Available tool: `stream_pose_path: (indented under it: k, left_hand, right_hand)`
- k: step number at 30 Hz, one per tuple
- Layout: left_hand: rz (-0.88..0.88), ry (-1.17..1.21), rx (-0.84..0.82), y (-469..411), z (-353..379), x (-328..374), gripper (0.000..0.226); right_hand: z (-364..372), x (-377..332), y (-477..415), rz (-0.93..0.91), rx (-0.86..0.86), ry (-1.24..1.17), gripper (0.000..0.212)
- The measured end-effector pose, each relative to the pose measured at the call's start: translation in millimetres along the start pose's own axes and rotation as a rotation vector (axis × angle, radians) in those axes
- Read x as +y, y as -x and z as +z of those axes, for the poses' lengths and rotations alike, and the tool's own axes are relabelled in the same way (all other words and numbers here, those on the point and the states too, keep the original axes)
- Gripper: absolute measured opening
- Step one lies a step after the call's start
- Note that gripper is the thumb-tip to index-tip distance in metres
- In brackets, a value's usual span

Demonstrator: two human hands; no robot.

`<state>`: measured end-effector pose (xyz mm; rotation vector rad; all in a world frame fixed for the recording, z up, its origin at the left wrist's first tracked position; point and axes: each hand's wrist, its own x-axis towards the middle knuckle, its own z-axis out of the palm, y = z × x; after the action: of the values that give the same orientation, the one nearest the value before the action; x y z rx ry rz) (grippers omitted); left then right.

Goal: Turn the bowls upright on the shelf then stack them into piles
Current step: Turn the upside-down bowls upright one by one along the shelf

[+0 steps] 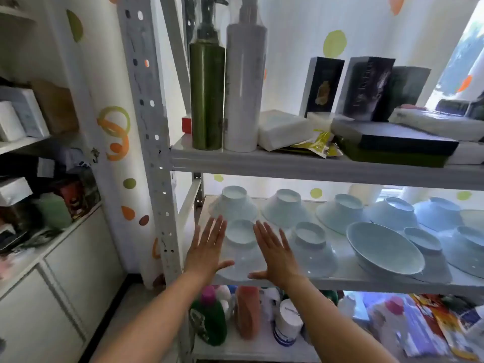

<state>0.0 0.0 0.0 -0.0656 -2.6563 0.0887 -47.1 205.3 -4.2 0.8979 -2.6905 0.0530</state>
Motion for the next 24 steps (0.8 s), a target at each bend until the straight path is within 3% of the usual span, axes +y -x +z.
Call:
stream_pose_path:
  k: [2,4,6,9,16,24]
  left_hand:
    - [0.012,0.028,-0.087,-8,1,-2,0.148]
    - [0.003,0.044,-0.277,-10,6,-2,0.149]
    - [0.085,0.045,-0.234,-17,28,-9,0.139]
    - [0.158,0.069,-0.336,-15,44,-13,0.139]
    - [0.206,0.061,-0.425,-18,51,-17,0.162]
    - [0.192,0.043,-0.428,-13,66,-8,0.149]
  right_hand:
    - [4,-2,-6,-0.022,-0.092,-0.01,0.146]
    - [8,-3,-9,-0.018,-0.196,0.005,0.154]
    - [23,2,-14,-0.006,-0.281,-0.028,0.155]
    - [39,7,-15,-0.025,-0.328,-0.034,0.152]
    - [61,3,-17,-0.091,-0.113,-0.096,0.127]
    - [66,3,-18,-0.139,0.021,-0.056,0.119]
